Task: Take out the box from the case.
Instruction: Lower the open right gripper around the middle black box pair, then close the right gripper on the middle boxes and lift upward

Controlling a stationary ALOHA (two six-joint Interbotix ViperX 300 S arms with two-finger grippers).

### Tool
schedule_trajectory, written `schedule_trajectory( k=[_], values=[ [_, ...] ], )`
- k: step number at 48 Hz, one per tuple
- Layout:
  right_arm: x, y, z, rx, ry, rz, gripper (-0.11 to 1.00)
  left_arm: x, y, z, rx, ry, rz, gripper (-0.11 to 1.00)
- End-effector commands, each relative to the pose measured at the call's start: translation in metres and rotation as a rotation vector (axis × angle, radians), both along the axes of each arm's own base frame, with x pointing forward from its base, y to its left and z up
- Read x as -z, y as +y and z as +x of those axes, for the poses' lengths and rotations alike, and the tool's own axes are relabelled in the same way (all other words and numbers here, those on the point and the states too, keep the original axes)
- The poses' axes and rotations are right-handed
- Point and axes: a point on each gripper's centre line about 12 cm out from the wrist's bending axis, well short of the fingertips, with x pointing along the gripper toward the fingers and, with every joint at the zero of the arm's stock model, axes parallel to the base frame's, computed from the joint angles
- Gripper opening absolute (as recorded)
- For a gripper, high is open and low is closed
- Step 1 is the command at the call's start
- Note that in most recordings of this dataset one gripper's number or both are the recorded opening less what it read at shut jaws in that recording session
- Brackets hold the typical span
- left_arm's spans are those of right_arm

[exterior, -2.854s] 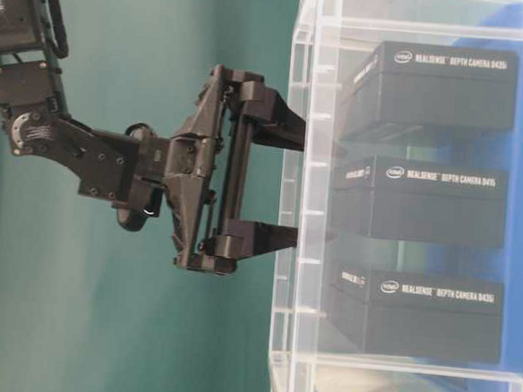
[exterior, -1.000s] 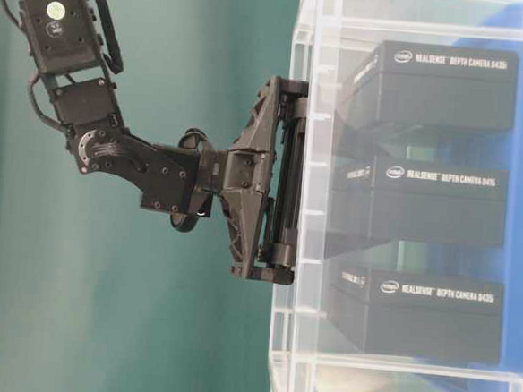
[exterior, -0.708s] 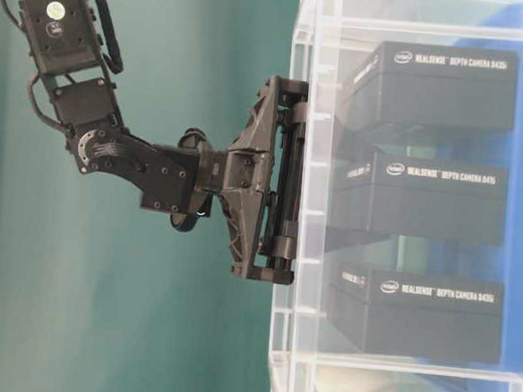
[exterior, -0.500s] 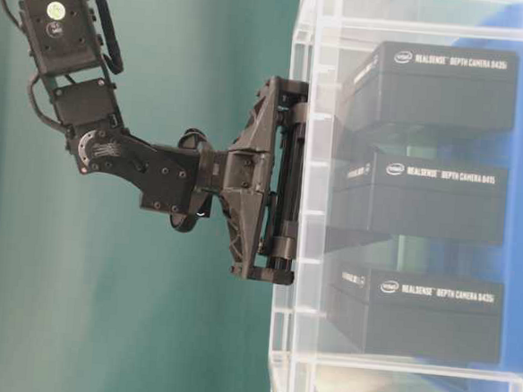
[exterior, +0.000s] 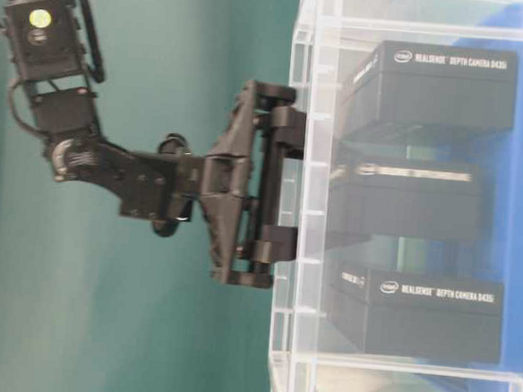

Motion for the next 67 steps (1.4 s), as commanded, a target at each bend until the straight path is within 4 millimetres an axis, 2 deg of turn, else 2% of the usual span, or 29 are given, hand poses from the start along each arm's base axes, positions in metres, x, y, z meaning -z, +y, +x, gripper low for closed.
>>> schedule_trajectory(
  k=[1, 11, 34, 54, 67],
  values=[
    [-0.034, -0.003, 0.002, 0.003, -0.052, -0.027, 0.67, -0.006, 0.001, 0.000, -0.003, -0.018, 0.012, 0.94],
    [-0.062, -0.003, -0.003, 0.016, -0.052, -0.039, 0.67, -0.005, 0.002, 0.001, -0.001, -0.019, 0.013, 0.94],
    [-0.136, 0.017, -0.025, 0.023, -0.065, -0.083, 0.67, -0.006, 0.001, 0.000, 0.000, -0.027, 0.017, 0.94],
    [-0.178, 0.022, -0.031, 0.022, -0.098, -0.096, 0.67, -0.006, 0.001, 0.001, 0.004, -0.032, 0.018, 0.94],
    [-0.186, 0.026, -0.035, 0.029, -0.081, -0.089, 0.67, -0.006, 0.002, 0.004, 0.004, -0.034, 0.021, 0.94]
  ],
)
